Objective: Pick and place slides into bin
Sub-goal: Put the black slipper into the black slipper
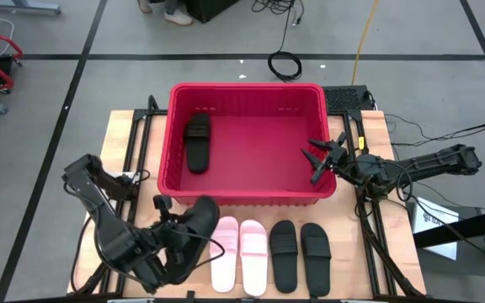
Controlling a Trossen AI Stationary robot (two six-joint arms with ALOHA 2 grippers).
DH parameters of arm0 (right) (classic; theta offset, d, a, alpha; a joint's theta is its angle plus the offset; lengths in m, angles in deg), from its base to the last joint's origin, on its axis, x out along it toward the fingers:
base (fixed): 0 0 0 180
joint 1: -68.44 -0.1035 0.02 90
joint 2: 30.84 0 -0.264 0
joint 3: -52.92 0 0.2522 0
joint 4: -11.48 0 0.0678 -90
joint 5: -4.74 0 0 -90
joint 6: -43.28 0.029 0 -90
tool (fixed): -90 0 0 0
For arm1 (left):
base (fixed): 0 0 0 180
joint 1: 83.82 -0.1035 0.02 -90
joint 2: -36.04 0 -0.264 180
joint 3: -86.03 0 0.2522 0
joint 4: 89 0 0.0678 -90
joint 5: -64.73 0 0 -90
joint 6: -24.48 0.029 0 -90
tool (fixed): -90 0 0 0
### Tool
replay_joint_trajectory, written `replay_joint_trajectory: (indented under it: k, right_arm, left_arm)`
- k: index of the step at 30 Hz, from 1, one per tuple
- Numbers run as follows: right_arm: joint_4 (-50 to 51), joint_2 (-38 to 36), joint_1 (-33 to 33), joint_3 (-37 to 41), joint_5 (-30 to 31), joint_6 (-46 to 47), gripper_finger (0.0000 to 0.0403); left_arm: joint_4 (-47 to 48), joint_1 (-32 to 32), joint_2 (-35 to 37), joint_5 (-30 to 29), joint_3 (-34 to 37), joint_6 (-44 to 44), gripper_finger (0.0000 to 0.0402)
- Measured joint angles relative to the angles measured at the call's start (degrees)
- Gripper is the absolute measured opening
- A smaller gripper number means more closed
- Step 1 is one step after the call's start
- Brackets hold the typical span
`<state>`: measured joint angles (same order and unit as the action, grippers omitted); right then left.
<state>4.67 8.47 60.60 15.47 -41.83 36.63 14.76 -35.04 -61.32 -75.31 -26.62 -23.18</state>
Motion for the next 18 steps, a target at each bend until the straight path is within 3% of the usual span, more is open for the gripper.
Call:
replay_joint_trajectory:
  k: [10,18]
  right_arm:
    - [1.70,0.22,0.00,-0.01,0.01,1.94,0.0164]
    - [1.63,0.22,0.00,-0.01,-0.01,1.67,0.0164]
  left_arm:
    - [-0.04,-2.33,4.43,-6.61,0.00,9.26,0.0007]
    - [0.11,-11.32,5.80,-8.38,0.00,21.92,0.0005]
